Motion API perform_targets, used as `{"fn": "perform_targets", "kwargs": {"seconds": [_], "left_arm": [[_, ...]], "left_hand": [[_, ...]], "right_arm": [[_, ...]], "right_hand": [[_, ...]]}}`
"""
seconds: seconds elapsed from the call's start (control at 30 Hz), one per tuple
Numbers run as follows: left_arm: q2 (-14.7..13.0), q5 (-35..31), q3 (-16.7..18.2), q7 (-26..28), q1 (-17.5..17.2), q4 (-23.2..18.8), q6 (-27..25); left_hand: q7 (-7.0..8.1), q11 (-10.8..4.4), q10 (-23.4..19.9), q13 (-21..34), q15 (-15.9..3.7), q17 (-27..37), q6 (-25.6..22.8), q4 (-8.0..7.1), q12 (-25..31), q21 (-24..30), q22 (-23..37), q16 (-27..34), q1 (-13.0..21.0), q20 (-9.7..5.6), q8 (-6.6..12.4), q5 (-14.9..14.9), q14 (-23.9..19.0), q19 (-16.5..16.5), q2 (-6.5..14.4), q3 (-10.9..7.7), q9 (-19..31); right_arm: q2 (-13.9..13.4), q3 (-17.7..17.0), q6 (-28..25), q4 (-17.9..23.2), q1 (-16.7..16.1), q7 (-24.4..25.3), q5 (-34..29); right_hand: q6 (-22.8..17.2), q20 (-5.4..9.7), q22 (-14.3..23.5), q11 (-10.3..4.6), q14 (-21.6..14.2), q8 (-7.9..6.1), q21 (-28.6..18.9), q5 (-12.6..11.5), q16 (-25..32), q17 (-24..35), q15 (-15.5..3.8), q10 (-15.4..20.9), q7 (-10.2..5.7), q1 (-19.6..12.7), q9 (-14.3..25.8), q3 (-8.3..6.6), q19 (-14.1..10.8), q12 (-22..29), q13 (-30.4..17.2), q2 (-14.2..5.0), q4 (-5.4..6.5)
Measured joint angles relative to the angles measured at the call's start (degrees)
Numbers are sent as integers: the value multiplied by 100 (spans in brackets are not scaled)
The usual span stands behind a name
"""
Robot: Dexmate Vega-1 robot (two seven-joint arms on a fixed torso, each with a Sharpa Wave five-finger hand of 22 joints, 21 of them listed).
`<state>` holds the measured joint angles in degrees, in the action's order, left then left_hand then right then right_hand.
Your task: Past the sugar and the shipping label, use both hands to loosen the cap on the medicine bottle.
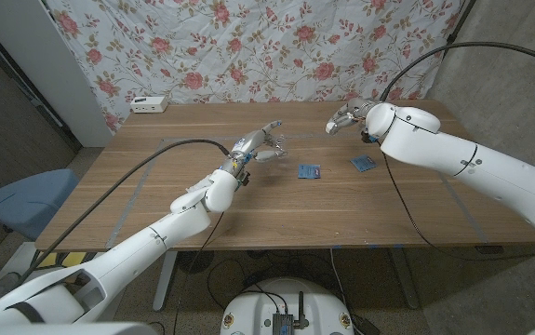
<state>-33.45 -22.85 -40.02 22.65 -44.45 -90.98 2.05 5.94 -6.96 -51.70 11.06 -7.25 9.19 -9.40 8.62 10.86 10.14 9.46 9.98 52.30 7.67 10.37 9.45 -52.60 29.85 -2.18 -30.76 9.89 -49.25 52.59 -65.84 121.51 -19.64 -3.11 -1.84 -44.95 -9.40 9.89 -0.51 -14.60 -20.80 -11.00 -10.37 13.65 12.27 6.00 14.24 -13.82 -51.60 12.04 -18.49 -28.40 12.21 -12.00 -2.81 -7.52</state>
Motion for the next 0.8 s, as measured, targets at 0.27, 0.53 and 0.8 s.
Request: {"fn": "perform_targets", "kwargs": {"seconds": [0.27,0.53,0.8], "left_arm": [[-43,-25,25,72,-103,-62,-103],[-75,-58,36,156,-185,-99,-179],[-91,-110,38,271,-248,-57,-184]], "left_hand": [[0,0,0,-3,20,0,0,-16,20,0,0,0,0,0,0,0,20,0,-1,30,0],[0,0,0,-1,20,0,0,-16,20,0,0,0,6,31,0,0,20,-31,-8,30,0],[30,0,0,3,20,0,-31,-16,19,0,0,0,6,31,0,-1,19,-30,-9,31,0]], "right_arm": [[79,68,78,-168,-48,127,0],[194,140,134,-335,-106,225,-46],[282,167,181,-442,-163,357,-115]], "right_hand": [[0,100,0,0,-22,22,0,0,0,0,-40,0,0,23,-19,0,22,0,0,21,0],[1,153,0,21,-53,34,0,1,0,8,-70,20,1,67,-22,1,31,0,0,21,-1],[1,215,0,-2,-43,58,0,1,0,13,-120,42,1,105,-21,8,32,0,0,29,-8]]}}
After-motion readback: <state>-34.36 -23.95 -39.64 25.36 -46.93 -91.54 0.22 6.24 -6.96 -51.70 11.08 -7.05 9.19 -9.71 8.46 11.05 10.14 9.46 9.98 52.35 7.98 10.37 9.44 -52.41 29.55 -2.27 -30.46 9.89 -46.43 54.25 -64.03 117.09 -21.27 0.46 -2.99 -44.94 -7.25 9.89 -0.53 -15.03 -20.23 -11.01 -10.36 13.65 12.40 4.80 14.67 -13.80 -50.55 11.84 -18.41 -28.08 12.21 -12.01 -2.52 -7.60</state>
